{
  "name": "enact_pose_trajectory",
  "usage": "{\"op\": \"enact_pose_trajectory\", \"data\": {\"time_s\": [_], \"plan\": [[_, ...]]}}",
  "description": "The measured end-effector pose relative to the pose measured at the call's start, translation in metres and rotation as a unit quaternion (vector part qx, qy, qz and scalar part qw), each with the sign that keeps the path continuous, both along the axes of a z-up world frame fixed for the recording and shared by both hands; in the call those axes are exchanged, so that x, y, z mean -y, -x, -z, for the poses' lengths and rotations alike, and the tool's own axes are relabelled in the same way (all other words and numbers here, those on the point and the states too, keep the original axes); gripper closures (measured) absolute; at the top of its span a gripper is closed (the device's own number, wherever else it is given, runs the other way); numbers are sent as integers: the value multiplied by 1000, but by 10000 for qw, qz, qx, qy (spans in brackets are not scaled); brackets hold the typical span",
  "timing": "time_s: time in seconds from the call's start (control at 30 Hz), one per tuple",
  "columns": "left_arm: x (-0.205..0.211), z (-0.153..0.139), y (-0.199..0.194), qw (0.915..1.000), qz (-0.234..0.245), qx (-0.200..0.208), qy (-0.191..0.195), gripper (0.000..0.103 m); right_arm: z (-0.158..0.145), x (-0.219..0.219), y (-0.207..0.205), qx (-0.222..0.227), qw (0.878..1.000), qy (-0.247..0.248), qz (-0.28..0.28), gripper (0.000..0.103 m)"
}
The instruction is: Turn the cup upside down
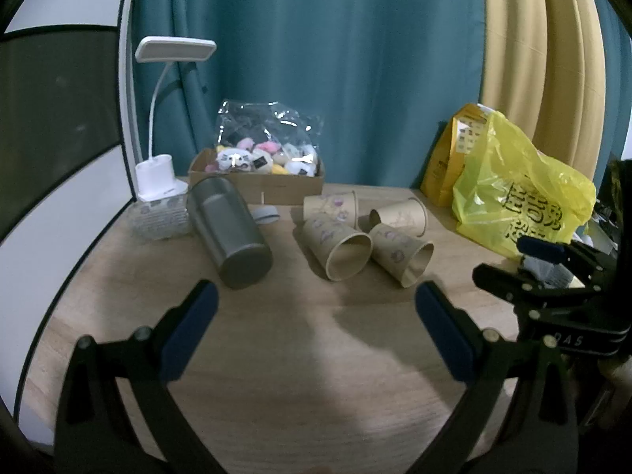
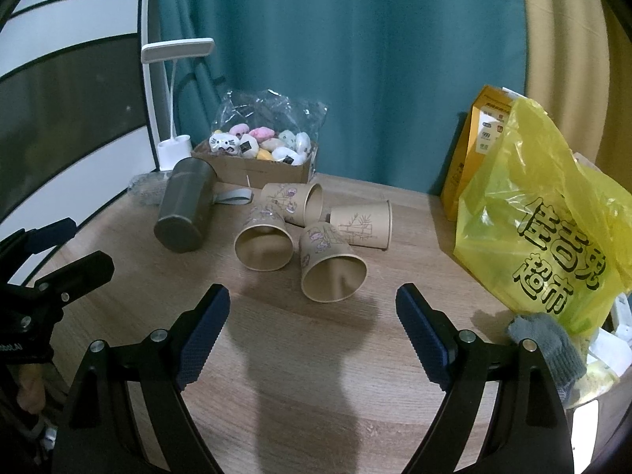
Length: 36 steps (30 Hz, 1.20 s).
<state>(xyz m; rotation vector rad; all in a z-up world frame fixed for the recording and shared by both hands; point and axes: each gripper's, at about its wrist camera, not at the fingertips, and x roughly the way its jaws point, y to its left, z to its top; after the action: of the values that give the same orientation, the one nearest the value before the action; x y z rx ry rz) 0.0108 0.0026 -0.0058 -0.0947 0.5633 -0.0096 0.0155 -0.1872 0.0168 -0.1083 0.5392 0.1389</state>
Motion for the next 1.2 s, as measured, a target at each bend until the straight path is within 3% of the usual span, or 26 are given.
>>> {"op": "enact_pose_trajectory", "data": {"time_s": [0.53, 0.77, 0.97, 1.2], "plan": [[2, 1, -20, 9999, 63, -104, 108, 2, -1, 1, -15, -138, 9998, 97, -38, 15], [-2, 2, -52, 9982, 259, -278, 461, 2, -5, 2, -39, -426, 9954, 676, -537, 15], [-1, 5, -84, 9965, 373, -456, 594, 2, -6, 2, -68, -817, 9843, 1150, -1059, 15], [3, 4, -120, 9952, 401, -508, 732, 2, -9, 7, -109, -1139, 9597, 2028, -1574, 15]]}}
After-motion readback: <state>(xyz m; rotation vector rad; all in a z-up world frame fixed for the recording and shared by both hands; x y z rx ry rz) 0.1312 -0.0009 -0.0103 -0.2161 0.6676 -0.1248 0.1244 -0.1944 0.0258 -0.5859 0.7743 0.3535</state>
